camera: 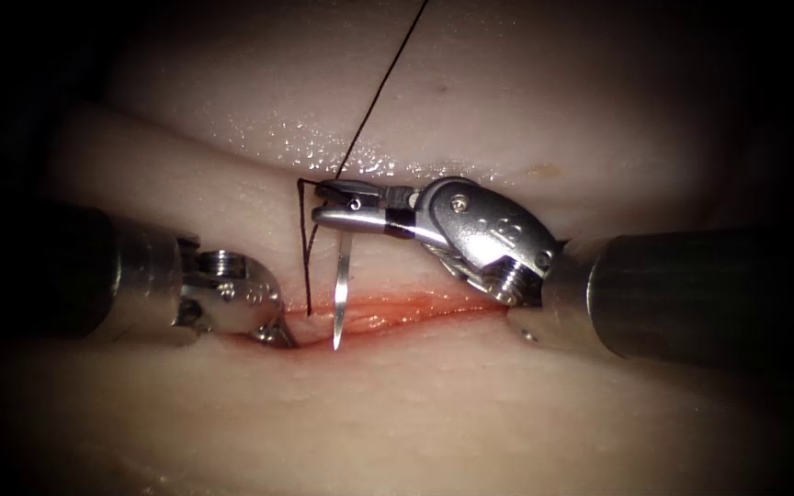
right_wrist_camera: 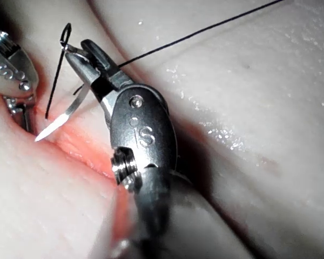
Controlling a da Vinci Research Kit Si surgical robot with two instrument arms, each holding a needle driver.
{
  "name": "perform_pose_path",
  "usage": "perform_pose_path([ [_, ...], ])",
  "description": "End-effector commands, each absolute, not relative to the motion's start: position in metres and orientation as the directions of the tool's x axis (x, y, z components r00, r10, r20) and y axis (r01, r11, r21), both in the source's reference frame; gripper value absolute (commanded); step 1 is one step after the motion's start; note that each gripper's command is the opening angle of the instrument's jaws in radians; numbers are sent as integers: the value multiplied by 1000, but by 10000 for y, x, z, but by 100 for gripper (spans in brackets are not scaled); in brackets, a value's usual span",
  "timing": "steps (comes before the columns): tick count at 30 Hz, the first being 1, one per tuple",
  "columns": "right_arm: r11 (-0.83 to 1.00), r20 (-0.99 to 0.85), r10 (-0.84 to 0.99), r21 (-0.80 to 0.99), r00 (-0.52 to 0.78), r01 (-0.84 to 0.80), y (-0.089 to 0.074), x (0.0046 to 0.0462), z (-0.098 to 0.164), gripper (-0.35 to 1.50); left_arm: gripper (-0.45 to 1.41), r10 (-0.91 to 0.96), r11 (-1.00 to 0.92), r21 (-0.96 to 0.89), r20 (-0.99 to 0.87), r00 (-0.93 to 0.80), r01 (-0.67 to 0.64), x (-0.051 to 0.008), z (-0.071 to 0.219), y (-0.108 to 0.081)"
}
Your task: Wound Closure
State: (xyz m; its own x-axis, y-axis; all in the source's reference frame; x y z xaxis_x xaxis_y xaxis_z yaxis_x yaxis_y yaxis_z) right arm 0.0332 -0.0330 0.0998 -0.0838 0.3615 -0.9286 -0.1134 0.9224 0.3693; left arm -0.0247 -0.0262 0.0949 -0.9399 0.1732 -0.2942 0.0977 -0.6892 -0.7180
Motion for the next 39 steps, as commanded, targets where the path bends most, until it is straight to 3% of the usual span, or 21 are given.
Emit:
perform_pose_path([
  [1, 931, -937, 340, 348, -84, -113, -334, 342, 1009, -35, 5, 175, -689, -718, -293, -940, 96, -252, 954, -265],
  [15, 962, -970, 238, 242, -50, -127, -337, 359, 1021, -35, 7, 191, -689, -718, -312, -931, 100, -255, 927, -260],
  [27, 970, -979, 197, 201, -44, -135, -357, 373, 1030, -35, -3, 210, -702, -706, -337, -918, 98, -255, 919, -259],
  [39, 942, -950, 306, 312, -70, -125, -373, 374, 1033, -35, -6, 223, -726, -682, -356, -908, 89, -256, 905, -261],
])
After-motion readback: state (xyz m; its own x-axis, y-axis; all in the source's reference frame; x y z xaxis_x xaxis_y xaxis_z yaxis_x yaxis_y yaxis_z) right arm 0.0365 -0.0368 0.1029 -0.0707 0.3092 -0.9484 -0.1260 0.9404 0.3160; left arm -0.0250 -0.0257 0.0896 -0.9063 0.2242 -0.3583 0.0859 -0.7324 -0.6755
